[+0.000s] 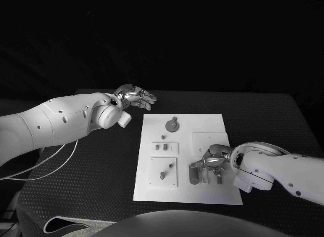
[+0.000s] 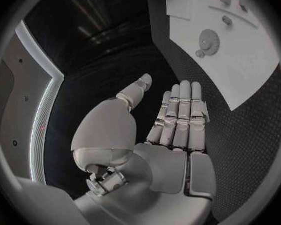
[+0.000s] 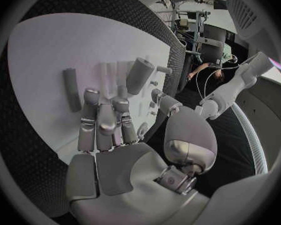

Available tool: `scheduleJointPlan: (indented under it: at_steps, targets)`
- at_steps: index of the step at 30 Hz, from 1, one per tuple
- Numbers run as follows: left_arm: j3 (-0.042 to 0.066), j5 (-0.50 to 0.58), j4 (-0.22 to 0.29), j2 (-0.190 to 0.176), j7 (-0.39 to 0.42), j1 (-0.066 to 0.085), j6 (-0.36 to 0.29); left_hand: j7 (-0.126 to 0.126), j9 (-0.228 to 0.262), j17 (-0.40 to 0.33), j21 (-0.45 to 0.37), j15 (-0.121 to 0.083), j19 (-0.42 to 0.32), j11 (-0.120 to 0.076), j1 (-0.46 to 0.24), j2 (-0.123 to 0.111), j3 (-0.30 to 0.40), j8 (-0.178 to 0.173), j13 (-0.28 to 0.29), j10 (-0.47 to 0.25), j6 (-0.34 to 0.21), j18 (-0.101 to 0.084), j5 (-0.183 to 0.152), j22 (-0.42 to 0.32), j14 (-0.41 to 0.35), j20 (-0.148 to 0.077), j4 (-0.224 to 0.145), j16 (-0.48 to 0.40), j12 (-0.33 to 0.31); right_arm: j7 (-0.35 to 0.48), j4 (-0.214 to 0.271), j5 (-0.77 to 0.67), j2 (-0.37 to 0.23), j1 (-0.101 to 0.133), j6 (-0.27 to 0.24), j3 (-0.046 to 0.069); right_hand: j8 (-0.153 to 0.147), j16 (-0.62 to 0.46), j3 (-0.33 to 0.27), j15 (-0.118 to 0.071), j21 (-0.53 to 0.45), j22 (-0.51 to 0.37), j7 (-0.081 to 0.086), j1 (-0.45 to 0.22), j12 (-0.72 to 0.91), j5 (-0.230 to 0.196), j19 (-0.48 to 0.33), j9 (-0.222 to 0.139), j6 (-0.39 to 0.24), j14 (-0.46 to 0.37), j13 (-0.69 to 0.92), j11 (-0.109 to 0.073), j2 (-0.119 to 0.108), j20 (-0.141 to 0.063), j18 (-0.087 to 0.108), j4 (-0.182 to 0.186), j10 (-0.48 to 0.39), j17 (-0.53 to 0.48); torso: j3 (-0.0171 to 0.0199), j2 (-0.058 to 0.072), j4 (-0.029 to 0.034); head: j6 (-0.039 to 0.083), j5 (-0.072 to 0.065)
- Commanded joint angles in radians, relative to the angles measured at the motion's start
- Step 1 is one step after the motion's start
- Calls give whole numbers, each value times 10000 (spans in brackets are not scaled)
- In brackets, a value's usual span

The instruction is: Assemble the parts on the task board

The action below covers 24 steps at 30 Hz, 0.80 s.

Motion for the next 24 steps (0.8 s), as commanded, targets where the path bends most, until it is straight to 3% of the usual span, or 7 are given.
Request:
scheduleJointPlan:
  at_steps: [1, 7, 14, 18, 24]
  targets:
    - [6, -11, 27, 5, 47, 13, 134, -12, -15, 10, 56, 63, -40, -2, -84, -10, -3, 56, 15, -90, -93, 25, -8, -12, -2, 15, 44, -71, 45, 103, 39, -205, -12, -27, 65, -18, -60, 20, 3, 21, -61, 162, 37, -21, -55, 31, -74, -6, -54, -78, 12, 19, -13, 11, 140, 44, -24, -12, 4, 1, -2, -5, 1]
    - [6, -11, 25, -1, 46, 13, 126, -12, -16, 11, 55, 64, -44, -1, -83, -13, -3, 57, 15, -94, -94, 25, -8, -13, -6, 15, 45, -74, 46, 1183, 215, -560, -181, -27, -253, -16, 26, 72, 16, -15, -17, 173, -11, 430, -5, 32, -38, 48, 78, -6, 35, -26, 64, -35, 140, -307, 18, 45, 14, -1, -4, 29, -18]
    - [5, -11, 25, -11, 54, 13, 103, -13, -17, 12, 54, 65, -48, -1, -79, -13, 0, 60, 16, -95, -93, 24, -8, -15, -10, 16, 46, -79, 48, 2679, 517, -1486, -540, -10, -903, -9, 153, 144, -19, -82, 42, 166, -80, 1481, 174, 32, 67, 157, 237, 161, 121, -93, 222, -82, 140, -1248, 166, 152, 15, -1, -6, 43, -33]
    - [5, -11, 25, -16, 63, 13, 101, -14, -18, 14, 54, 66, -51, -2, -75, -13, 2, 64, 17, -95, -90, 24, -8, -16, -12, 17, 46, -81, 51, 3504, 669, -2360, -695, 37, -949, -5, 330, 185, -31, -144, 74, 156, -160, 2369, 380, 32, 144, 328, 422, 269, 246, -167, 285, -99, 140, -1940, 254, 233, 11, -1, -12, 44, -53]
    - [5, -11, 29, -21, 66, 13, 115, -15, -18, 16, 54, 67, -53, -3, -71, -12, 4, 68, 18, -93, -88, 25, -8, -17, -13, 18, 47, -84, 55, 4429, 785, -4115, -721, 39, -509, -7, 592, 196, -165, -201, 80, 149, -260, 3072, 524, 30, 199, 657, 652, 307, 344, -253, 371, -61, 140, -2451, 289, 232, 13, 1, -14, 42, -65]
